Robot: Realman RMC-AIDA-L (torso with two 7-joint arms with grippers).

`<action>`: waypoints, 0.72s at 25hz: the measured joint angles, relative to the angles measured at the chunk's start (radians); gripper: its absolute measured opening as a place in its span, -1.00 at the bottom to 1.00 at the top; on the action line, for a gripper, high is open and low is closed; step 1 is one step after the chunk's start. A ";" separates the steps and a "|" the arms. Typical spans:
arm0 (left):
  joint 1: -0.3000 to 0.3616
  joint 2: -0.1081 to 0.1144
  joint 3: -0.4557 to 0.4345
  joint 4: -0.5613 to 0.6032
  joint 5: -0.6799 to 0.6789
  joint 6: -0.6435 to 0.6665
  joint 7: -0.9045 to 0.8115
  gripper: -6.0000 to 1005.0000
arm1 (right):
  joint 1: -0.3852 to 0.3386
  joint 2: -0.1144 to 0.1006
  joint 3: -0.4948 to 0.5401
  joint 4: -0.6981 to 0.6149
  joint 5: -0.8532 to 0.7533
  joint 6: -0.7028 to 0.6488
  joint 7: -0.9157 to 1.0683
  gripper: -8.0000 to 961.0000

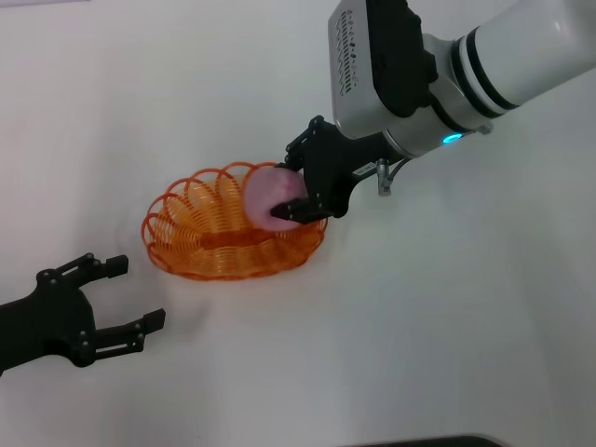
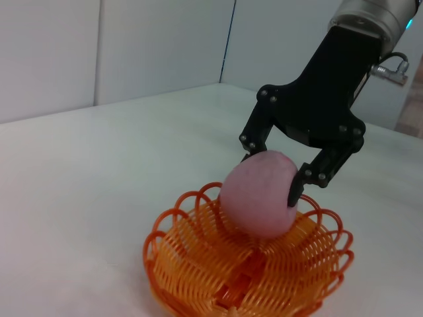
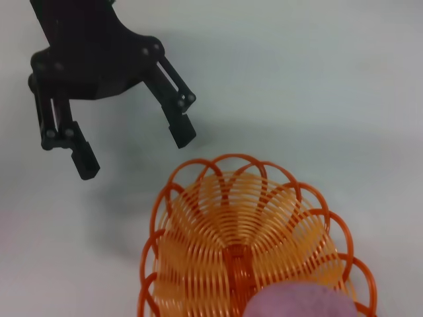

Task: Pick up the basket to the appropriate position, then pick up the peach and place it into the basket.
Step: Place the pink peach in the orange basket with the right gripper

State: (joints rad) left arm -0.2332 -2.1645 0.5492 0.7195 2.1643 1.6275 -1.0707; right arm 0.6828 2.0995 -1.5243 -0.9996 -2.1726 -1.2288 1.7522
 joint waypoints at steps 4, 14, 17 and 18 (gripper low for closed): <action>0.000 0.000 0.000 0.000 0.000 0.000 0.000 0.80 | 0.000 -0.001 0.004 0.000 0.004 0.000 -0.001 -0.07; 0.002 0.000 -0.002 0.000 0.000 0.000 0.000 0.80 | 0.000 -0.001 0.004 0.003 0.014 0.002 -0.007 0.32; 0.002 0.000 -0.001 0.000 0.000 0.000 0.000 0.80 | 0.001 -0.001 0.004 0.005 0.015 0.002 -0.007 0.33; 0.002 0.000 -0.001 0.000 0.000 0.000 0.000 0.80 | 0.001 0.000 0.004 0.006 0.015 0.002 -0.007 0.33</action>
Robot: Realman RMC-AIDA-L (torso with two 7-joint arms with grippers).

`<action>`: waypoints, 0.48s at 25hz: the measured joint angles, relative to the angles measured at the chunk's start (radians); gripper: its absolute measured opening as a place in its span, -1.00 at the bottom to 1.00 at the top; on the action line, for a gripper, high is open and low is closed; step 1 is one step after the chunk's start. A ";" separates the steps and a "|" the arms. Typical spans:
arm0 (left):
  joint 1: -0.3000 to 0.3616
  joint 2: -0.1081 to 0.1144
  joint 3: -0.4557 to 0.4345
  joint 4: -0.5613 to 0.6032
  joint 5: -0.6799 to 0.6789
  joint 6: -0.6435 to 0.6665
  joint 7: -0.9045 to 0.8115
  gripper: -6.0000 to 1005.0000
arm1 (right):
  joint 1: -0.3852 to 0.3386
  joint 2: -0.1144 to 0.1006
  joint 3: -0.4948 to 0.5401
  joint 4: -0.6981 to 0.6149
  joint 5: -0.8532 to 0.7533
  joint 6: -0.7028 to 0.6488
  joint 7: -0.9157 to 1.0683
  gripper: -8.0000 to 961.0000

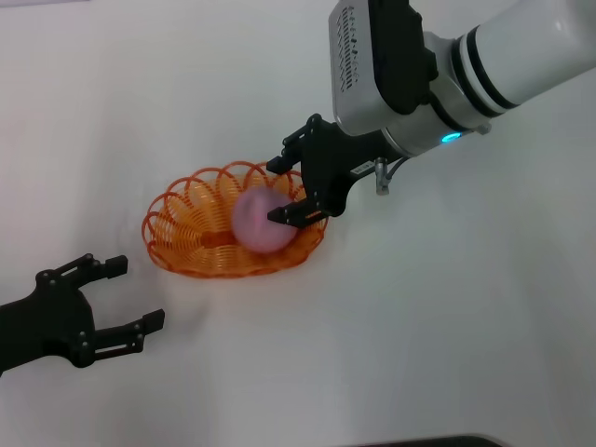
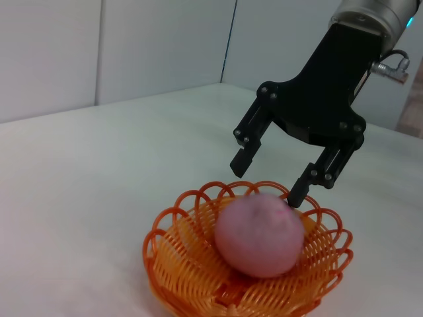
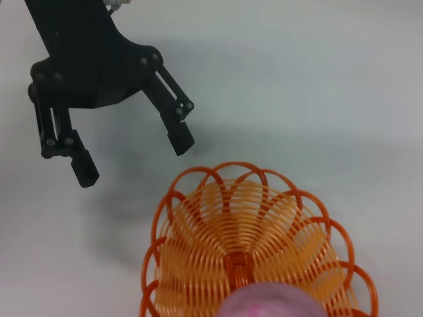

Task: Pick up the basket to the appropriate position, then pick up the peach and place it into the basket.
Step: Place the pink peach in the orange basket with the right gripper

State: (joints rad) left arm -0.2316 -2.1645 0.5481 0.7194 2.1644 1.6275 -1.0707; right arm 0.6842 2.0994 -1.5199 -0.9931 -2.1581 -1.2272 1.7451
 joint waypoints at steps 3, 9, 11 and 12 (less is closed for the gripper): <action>0.000 0.000 0.000 0.000 0.000 0.000 0.000 0.80 | 0.001 0.000 0.000 0.002 0.005 0.000 0.000 0.33; 0.000 0.000 0.001 0.000 0.001 0.000 0.000 0.80 | 0.001 -0.004 0.001 0.002 0.028 -0.001 -0.001 0.39; 0.000 0.000 0.001 0.000 0.001 0.000 0.000 0.80 | 0.002 -0.004 0.001 0.002 0.028 -0.001 -0.001 0.51; 0.000 0.000 0.001 0.000 0.001 0.000 0.000 0.80 | 0.001 -0.004 0.001 0.002 0.031 -0.001 -0.001 0.56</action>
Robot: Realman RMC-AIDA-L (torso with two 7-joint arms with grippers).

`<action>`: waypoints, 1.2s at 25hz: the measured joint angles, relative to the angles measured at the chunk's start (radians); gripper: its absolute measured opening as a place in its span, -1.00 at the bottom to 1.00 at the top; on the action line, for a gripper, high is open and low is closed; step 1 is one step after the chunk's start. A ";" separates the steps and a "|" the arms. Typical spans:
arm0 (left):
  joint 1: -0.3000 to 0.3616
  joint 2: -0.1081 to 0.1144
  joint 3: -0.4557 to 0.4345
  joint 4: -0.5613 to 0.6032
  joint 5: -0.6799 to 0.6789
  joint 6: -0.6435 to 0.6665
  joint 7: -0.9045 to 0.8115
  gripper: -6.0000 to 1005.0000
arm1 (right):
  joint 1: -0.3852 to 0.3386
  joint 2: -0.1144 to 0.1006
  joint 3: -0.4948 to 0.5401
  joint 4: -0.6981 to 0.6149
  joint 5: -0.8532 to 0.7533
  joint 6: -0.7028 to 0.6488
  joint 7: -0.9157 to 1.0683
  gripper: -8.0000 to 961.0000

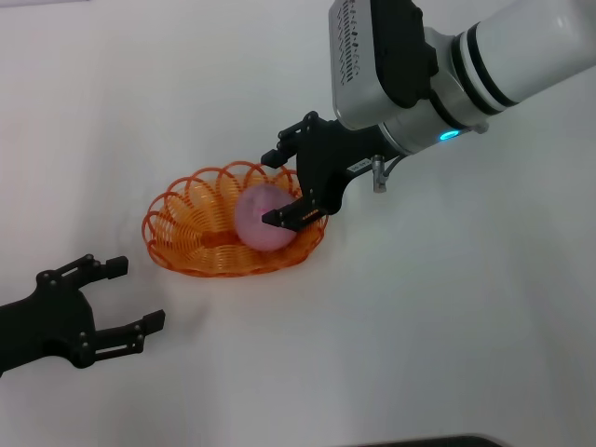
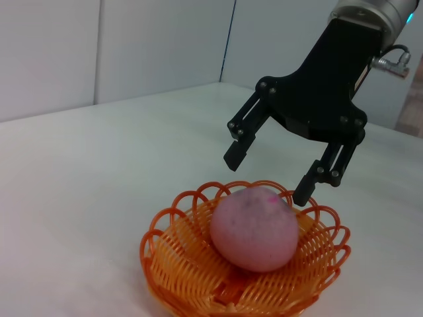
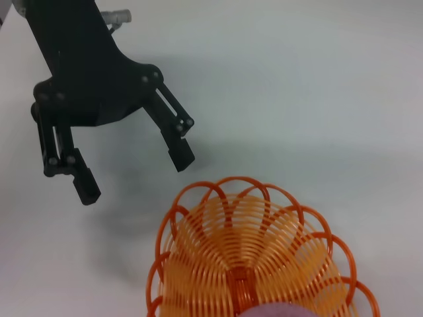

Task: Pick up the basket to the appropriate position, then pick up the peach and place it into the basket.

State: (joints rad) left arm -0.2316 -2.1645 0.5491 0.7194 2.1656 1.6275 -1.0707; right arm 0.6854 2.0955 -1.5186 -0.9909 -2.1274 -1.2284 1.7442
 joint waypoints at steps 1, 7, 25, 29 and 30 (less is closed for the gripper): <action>0.000 0.000 0.000 0.000 0.000 0.000 0.000 0.80 | -0.001 0.000 0.000 0.000 0.004 0.000 0.000 0.62; 0.000 0.000 -0.001 0.000 0.000 0.002 0.000 0.80 | -0.021 -0.004 0.048 0.000 0.043 -0.023 -0.035 0.62; 0.000 0.002 -0.006 0.000 -0.006 0.008 0.001 0.80 | -0.229 -0.007 0.256 -0.036 0.264 -0.069 -0.250 0.96; 0.000 0.002 -0.006 0.000 -0.008 0.011 0.000 0.80 | -0.302 -0.006 0.352 -0.014 0.369 -0.151 -0.381 0.96; 0.000 0.002 -0.006 0.000 -0.008 0.012 0.000 0.80 | -0.316 -0.007 0.377 -0.002 0.395 -0.176 -0.412 0.96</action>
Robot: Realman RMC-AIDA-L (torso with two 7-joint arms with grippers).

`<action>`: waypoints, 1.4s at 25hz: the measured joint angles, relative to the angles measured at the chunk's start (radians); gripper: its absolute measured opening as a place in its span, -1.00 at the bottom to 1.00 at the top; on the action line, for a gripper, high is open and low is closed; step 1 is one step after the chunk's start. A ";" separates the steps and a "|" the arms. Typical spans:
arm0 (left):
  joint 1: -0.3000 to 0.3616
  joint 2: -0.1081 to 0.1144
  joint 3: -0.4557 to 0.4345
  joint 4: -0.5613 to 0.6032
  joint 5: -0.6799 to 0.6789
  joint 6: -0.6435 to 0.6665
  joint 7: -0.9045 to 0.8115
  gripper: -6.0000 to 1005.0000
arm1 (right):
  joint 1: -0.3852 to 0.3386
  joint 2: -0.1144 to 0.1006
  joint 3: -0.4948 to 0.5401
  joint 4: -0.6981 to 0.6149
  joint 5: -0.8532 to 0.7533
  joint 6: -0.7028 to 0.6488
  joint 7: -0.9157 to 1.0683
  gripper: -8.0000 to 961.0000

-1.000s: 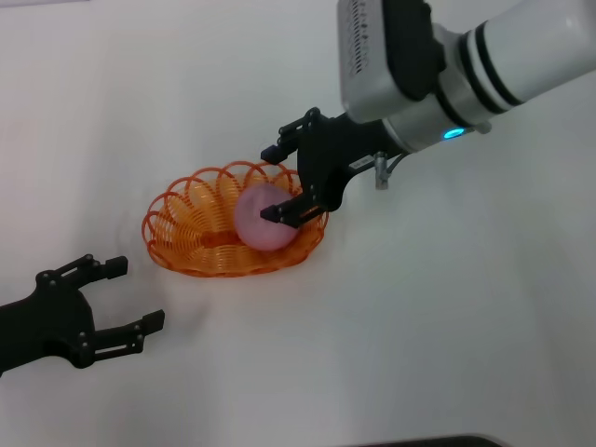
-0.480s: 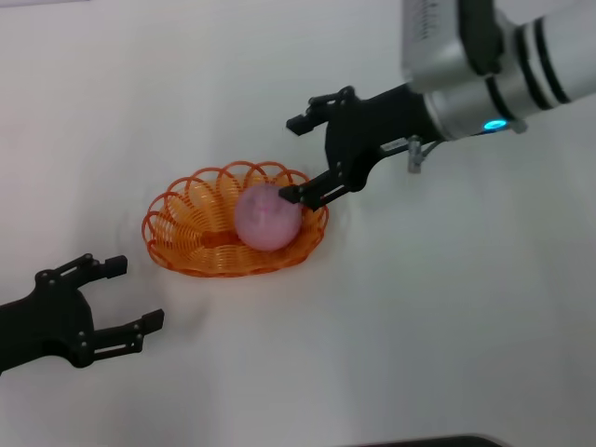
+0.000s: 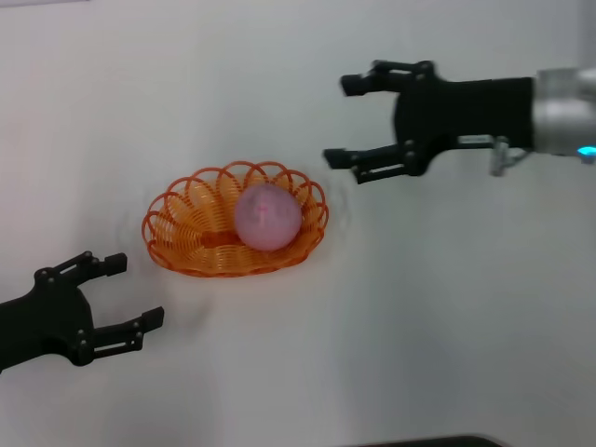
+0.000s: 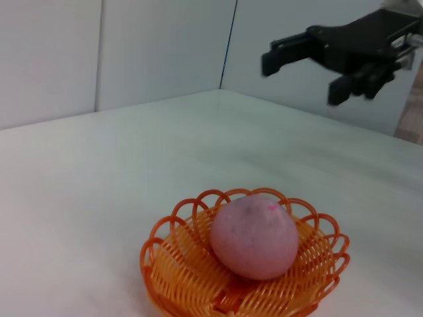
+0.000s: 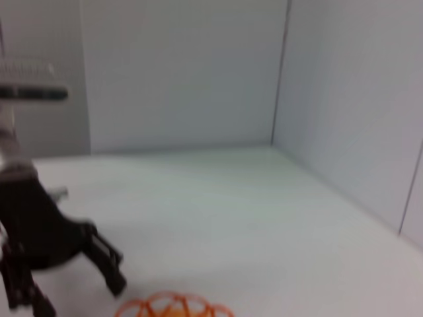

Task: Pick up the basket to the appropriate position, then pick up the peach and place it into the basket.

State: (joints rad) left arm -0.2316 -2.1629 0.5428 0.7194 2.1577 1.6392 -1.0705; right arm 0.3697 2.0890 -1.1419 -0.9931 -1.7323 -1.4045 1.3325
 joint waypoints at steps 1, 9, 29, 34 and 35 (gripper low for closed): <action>0.000 0.000 0.000 0.000 0.000 0.000 0.000 0.80 | -0.012 -0.001 0.025 0.013 0.018 -0.017 -0.023 0.96; 0.000 0.000 0.000 0.000 -0.001 0.001 0.002 0.80 | -0.031 -0.002 0.169 0.118 0.034 -0.097 -0.111 0.96; 0.002 0.000 -0.001 -0.002 -0.002 0.001 0.006 0.80 | -0.051 0.000 0.327 0.329 0.005 0.016 -0.312 0.96; -0.001 0.000 -0.003 -0.007 -0.004 -0.006 0.008 0.80 | -0.041 0.004 0.301 0.391 -0.036 -0.003 -0.375 0.96; -0.001 0.000 -0.005 -0.007 -0.004 -0.007 0.008 0.80 | -0.040 0.005 0.295 0.405 -0.037 -0.007 -0.388 0.96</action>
State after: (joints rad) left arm -0.2327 -2.1629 0.5375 0.7121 2.1536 1.6324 -1.0621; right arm 0.3294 2.0935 -0.8474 -0.5880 -1.7690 -1.4111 0.9445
